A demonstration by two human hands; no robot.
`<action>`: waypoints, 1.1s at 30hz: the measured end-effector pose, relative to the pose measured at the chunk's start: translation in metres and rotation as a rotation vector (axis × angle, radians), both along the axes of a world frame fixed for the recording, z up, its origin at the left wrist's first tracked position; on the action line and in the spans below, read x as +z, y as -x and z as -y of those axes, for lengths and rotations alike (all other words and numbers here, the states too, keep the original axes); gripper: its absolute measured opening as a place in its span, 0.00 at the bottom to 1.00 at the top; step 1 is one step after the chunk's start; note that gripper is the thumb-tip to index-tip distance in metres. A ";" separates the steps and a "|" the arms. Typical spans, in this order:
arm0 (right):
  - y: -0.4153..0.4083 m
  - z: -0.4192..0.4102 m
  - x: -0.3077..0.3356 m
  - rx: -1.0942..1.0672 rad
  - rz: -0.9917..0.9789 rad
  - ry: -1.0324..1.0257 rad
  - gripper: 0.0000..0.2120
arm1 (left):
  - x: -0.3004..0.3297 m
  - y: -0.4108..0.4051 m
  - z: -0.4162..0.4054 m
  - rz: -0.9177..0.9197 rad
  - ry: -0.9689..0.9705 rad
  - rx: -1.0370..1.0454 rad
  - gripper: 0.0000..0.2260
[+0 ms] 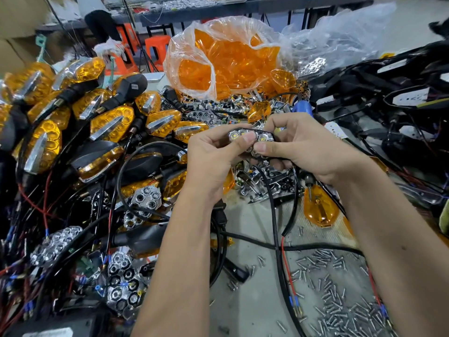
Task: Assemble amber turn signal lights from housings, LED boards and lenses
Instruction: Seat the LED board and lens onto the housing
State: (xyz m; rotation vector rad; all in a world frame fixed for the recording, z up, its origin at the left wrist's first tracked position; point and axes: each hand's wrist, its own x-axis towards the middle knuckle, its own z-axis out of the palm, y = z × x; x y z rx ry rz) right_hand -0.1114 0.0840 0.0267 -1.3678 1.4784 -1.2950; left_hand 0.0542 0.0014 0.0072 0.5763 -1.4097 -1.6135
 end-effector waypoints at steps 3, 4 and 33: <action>-0.001 0.000 -0.001 0.017 -0.020 -0.029 0.09 | -0.001 -0.001 0.000 0.018 0.004 0.004 0.04; -0.001 0.000 -0.001 0.023 -0.022 -0.041 0.09 | -0.001 -0.002 0.000 0.021 0.006 0.007 0.05; 0.000 0.008 -0.008 -0.107 -0.054 0.086 0.06 | -0.003 0.020 -0.007 0.006 -0.060 0.195 0.03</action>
